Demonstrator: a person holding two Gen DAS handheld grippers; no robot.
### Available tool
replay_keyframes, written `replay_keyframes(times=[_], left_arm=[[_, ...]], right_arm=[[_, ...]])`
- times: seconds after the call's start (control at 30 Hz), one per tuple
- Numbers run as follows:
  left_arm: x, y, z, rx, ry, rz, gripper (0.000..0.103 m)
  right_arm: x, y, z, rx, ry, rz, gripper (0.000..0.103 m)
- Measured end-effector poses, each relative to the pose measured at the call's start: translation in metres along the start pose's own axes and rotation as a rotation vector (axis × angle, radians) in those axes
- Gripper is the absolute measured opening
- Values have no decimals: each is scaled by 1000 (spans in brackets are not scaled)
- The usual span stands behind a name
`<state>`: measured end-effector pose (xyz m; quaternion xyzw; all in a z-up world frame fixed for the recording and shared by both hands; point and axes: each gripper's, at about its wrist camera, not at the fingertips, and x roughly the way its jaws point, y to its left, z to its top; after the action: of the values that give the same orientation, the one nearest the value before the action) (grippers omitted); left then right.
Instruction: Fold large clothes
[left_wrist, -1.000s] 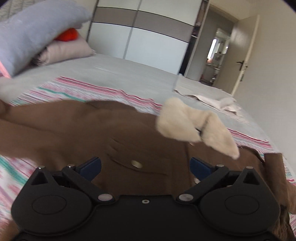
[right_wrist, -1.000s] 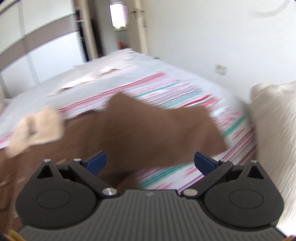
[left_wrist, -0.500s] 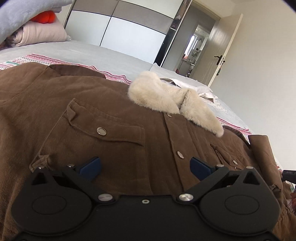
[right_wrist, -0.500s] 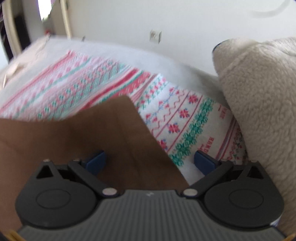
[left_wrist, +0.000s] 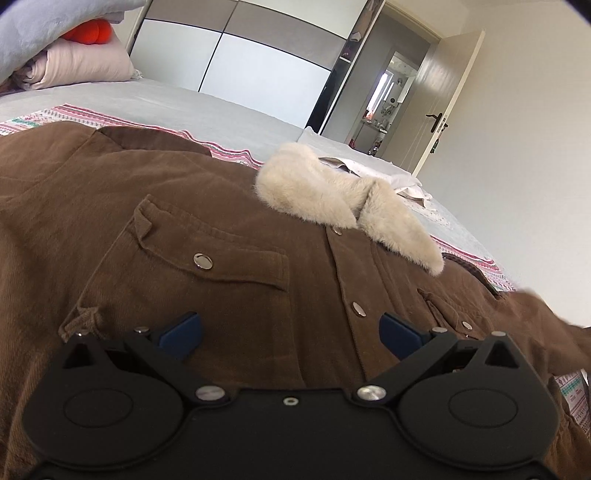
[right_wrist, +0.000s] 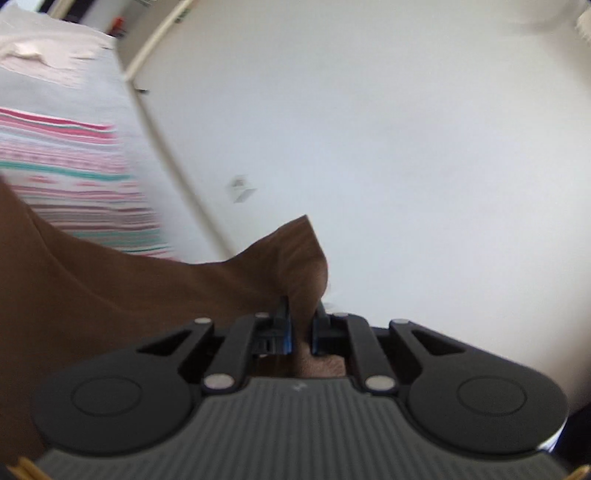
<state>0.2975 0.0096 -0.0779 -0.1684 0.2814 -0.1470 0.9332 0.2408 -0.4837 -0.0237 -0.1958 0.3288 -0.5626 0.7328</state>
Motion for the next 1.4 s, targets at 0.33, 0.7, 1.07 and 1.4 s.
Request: replay_keyframes(times=[0.33, 0.7, 1.07, 1.4], left_arm=[[0, 0, 0, 5, 2, 4, 103], [1, -3, 0, 14, 6, 14, 103], [2, 3, 0, -8, 0, -6, 103], [-5, 7, 5, -34, 12, -12, 103]], right_arm=[[55, 11, -30, -60, 115, -81, 49], [-68, 30, 16, 176, -172, 454, 93], [-132, 142, -32, 170, -54, 1064, 93], [-86, 60, -56, 348, 13, 937, 95]])
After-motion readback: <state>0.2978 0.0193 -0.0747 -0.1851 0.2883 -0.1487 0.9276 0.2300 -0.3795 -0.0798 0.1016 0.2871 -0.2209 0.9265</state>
